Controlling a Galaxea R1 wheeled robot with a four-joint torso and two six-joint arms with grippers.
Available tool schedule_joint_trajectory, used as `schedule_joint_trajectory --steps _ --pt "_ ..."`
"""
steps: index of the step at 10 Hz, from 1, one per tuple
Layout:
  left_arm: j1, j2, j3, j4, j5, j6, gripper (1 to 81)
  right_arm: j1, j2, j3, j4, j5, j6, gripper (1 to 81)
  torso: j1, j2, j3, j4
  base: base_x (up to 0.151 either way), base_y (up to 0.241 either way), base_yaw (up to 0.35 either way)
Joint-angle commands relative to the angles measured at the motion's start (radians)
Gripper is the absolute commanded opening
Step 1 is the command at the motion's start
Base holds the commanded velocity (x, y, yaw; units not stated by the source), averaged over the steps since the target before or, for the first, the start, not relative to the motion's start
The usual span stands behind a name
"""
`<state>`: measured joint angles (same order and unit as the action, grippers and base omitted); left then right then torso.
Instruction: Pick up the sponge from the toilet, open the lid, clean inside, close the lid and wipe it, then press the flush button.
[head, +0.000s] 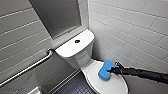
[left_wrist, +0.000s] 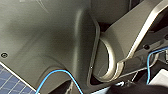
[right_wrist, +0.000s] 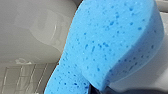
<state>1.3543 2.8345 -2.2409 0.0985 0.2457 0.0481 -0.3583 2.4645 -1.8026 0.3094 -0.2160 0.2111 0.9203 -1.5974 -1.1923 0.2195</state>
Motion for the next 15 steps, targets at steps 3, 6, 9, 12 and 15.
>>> schedule_joint_trajectory --steps 3,6,9,12,15 --pt "0.012 -0.015 0.017 0.0 0.096 0.001 81.1 0.005 -0.063 -0.02 0.004 0.026 0.039 1.0 0.0 0.0 0.0 0.0 0.0 0.0 0.0" --pt "0.016 -0.015 0.018 0.0 0.095 0.001 81.1 -0.02 -0.13 0.034 0.005 0.046 0.039 1.0 0.0 0.0 0.0 0.0 0.0 0.0 0.0" --pt "0.016 -0.015 0.02 0.0 0.096 0.001 81.1 -0.087 -0.223 0.101 0.007 0.095 0.039 1.0 0.0 0.0 0.0 0.0 0.0 0.0 0.0" --pt "0.016 -0.021 0.026 0.0 0.096 0.001 81.1 -0.181 -0.256 0.111 0.007 0.153 0.041 1.0 0.0 0.0 0.0 0.0 0.0 0.0 0.0" --pt "0.015 -0.022 0.033 0.0 0.096 0.001 81.1 -0.252 -0.319 0.195 -0.004 0.201 0.041 1.0 0.0 0.0 0.0 0.0 0.0 0.0 0.0"
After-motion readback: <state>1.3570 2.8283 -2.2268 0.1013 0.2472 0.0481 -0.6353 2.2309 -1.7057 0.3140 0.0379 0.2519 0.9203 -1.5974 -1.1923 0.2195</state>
